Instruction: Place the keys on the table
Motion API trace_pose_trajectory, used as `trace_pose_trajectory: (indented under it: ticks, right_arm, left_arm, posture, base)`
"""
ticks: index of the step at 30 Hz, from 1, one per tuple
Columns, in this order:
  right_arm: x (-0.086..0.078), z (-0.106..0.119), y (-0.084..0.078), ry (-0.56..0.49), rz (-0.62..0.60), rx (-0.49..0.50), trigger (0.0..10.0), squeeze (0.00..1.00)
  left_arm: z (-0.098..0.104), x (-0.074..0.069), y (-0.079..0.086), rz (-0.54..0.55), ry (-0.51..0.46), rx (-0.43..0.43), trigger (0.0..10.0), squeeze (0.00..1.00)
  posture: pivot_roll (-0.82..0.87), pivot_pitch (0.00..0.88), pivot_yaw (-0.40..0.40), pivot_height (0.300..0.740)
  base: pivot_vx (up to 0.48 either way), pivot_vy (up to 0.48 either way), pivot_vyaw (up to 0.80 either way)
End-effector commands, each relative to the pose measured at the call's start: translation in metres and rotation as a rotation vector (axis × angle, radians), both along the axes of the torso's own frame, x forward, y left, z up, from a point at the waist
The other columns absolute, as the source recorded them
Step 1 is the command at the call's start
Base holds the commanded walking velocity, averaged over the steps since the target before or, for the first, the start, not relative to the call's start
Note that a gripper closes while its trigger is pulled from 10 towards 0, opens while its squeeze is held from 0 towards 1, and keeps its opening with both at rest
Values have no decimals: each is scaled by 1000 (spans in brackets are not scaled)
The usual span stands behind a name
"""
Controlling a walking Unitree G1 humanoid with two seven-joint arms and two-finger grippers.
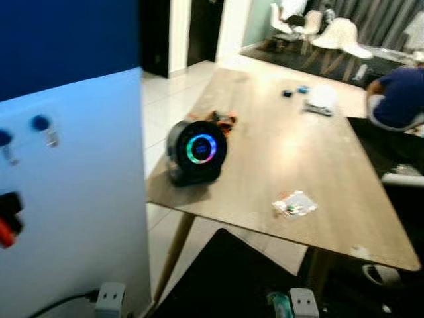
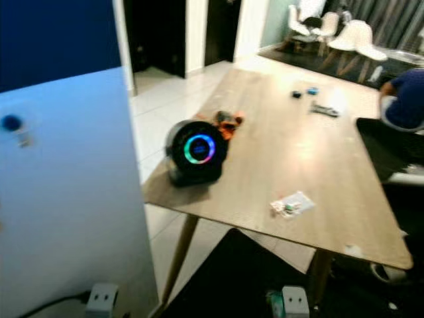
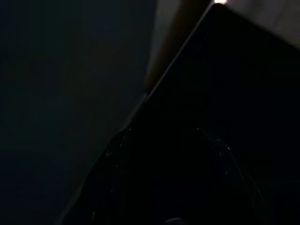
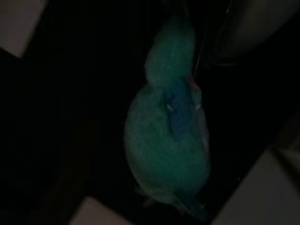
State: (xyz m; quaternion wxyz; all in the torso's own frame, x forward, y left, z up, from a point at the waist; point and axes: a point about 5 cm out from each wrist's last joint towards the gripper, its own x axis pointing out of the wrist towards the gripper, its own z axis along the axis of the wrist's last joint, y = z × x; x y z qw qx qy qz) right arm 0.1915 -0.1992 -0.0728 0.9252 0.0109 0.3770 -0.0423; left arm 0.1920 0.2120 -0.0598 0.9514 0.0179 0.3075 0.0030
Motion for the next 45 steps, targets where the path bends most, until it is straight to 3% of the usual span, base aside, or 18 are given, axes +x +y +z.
trace_pose_trajectory:
  ticks: [1,22,27,41,45]
  right_arm:
    - [-6,-4,3,24,5,6,10000,0]
    - [-4,-3,6,14,34,-2,10000,0]
    - [-4,-3,10,8,78,-12,10000,0]
    - [-2,-2,9,6,84,-16,10000,0]
    - [-2,-2,8,7,82,-19,10000,0]
  left_arm:
    - [-5,-8,-2,6,26,-12,10000,0]
    - [-4,-6,-3,47,-1,-40,10000,0]
    - [-3,-4,-5,36,-12,-40,10000,0]
    - [-3,-5,-8,46,-21,-53,10000,0]
    - [-3,-5,-6,79,-20,-53,10000,0]
  posture:
    - [99,59,-78,740]
    - [88,61,-79,740]
    - [90,63,-80,740]
    - [90,66,-86,740]
    - [91,68,-85,740]
  base:
    - [0,0,-800]
    - [0,0,-800]
    - [0,0,0]
    - [0,-449,0]
    - [0,0,0]
